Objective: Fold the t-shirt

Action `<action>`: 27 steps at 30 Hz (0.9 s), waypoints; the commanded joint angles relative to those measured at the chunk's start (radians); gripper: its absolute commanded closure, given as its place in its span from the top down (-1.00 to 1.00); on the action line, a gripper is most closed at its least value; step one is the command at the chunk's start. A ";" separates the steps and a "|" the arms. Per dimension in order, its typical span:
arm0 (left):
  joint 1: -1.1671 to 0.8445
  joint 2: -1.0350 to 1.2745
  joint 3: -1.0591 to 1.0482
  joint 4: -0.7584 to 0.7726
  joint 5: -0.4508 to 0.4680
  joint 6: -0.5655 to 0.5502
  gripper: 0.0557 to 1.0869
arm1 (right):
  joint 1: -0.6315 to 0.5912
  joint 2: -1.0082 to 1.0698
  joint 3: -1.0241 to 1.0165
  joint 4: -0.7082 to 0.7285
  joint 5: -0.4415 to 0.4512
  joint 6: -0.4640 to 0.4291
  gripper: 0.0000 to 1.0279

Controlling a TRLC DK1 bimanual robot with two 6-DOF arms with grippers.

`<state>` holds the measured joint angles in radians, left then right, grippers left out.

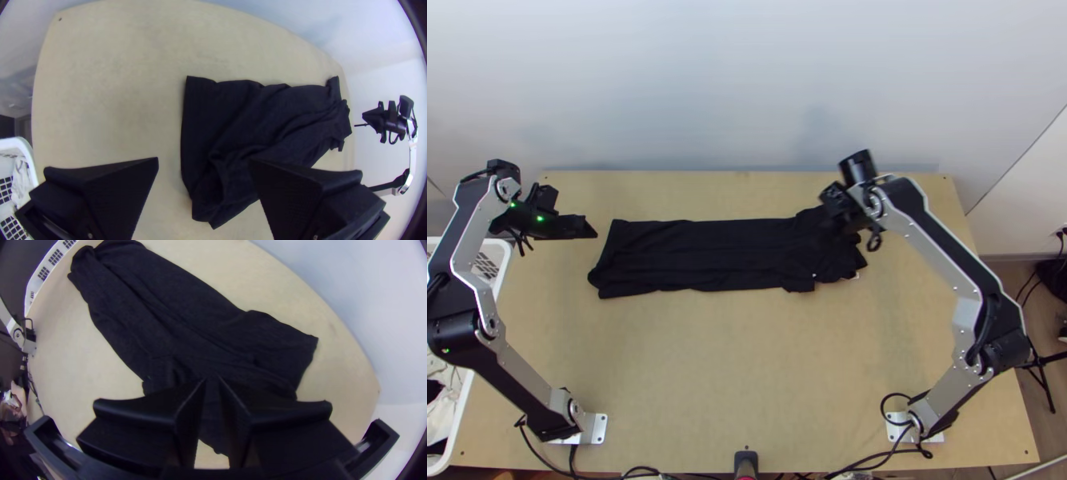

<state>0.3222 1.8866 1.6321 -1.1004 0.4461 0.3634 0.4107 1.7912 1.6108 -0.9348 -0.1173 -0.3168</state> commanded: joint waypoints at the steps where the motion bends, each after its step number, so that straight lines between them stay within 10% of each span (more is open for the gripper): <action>1: -0.006 0.028 -0.021 -0.016 0.060 -0.040 0.90 | 0.128 0.056 0.011 0.050 -0.096 0.016 -0.85; 27: -0.060 0.016 -0.206 0.163 0.194 -0.172 0.91 | 0.174 0.304 0.109 0.120 -0.101 -0.013 -0.94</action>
<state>0.2821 1.9102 1.4590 -0.9920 0.6285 0.2230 0.5953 2.0651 1.7119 -0.8173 -0.2176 -0.3222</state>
